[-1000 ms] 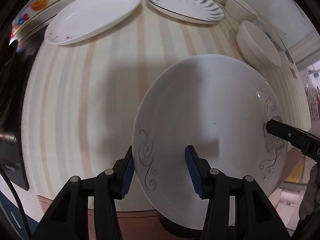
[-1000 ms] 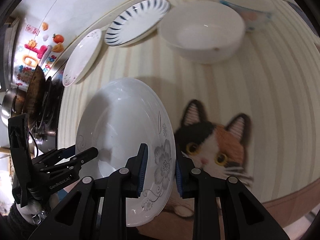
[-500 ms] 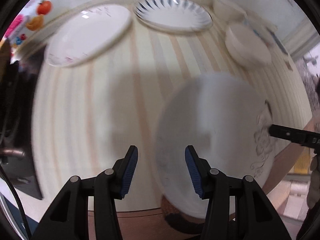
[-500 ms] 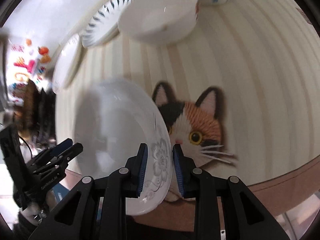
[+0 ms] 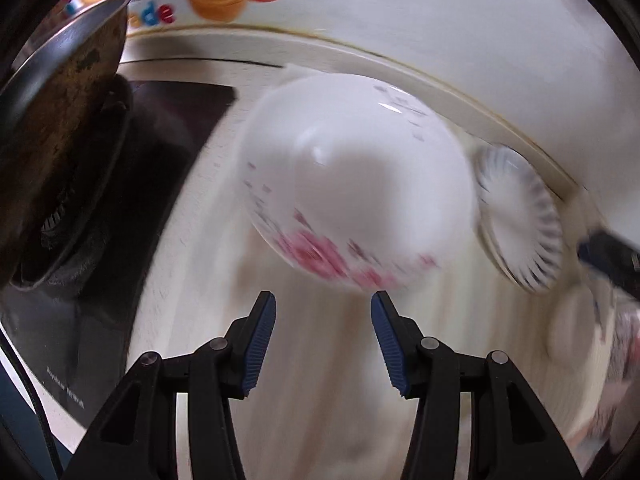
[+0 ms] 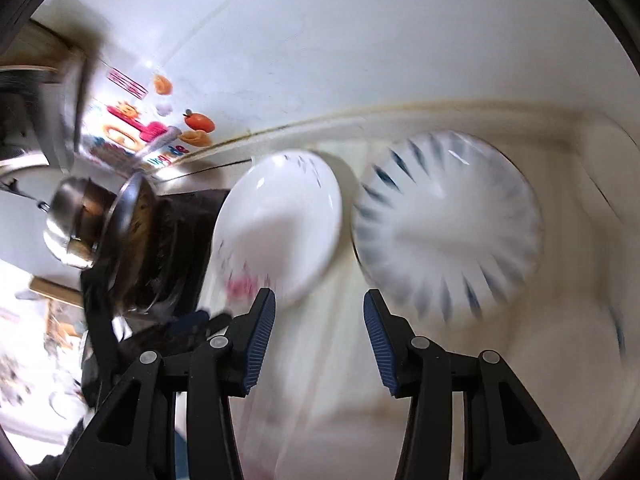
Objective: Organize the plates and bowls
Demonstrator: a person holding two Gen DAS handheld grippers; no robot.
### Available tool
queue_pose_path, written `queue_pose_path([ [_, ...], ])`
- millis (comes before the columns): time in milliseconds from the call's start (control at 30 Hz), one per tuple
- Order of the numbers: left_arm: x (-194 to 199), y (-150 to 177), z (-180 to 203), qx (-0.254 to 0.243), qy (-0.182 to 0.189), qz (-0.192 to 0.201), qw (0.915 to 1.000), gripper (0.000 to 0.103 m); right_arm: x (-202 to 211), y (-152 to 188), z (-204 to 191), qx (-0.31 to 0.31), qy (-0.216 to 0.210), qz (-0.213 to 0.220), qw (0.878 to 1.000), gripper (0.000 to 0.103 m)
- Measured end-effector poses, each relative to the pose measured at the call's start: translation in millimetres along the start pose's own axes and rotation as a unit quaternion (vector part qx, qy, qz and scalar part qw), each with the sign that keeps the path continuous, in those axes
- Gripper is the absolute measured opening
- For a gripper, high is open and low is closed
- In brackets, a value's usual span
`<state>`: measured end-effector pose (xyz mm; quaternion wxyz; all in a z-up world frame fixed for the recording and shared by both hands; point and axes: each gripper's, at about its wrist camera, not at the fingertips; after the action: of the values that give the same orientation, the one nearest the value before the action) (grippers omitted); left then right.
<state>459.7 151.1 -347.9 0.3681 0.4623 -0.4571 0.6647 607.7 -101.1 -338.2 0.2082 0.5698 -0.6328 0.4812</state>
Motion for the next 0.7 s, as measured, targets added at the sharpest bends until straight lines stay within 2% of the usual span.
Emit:
queue_pose_path([
  [67, -13, -11, -6, 0.017, -0.017, 0.001, 0.9997, 0.047, -40, -40, -4, 0.028, 0.019, -0.015, 0.999, 0.049],
  [167, -32, -25, -8, 0.027, -0.041, 0.002, 0.9988, 0.047, -90, -79, -4, 0.053, 0.038, -0.036, 0.997, 0.049],
  [300, -48, -37, -15, 0.04, -0.048, -0.003, 0.998, 0.047, -137, -113, -2, 0.062, 0.039, -0.054, 0.996, 0.043],
  [333, -52, -39, -16, 0.043, -0.047, -0.002, 0.9979, 0.047, -146, -118, -2, 0.065, 0.04, -0.059, 0.995, 0.039],
  [400, -55, -42, -20, 0.051, -0.036, 0.001, 0.998, 0.037, -160, -123, -1, 0.072, 0.04, -0.067, 0.994, 0.031],
  [500, -57, -44, -26, 0.064, -0.023, 0.008, 0.9976, 0.033, -174, -122, -8, 0.089, 0.027, -0.072, 0.993, 0.022],
  [700, -56, -44, -25, 0.075, -0.031, 0.012, 0.9967, 0.033, -176, -121, -9, 0.087, 0.026, -0.068, 0.994, 0.022],
])
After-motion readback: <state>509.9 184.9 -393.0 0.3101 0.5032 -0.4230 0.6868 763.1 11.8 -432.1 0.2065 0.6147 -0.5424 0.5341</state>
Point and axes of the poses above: each gripper's, at about its wrist camera, not at the fingertips, and x roughly against the way its jaws point, z to its right, y to its underside, and after that the axes turned 1 degree about x, right-handed
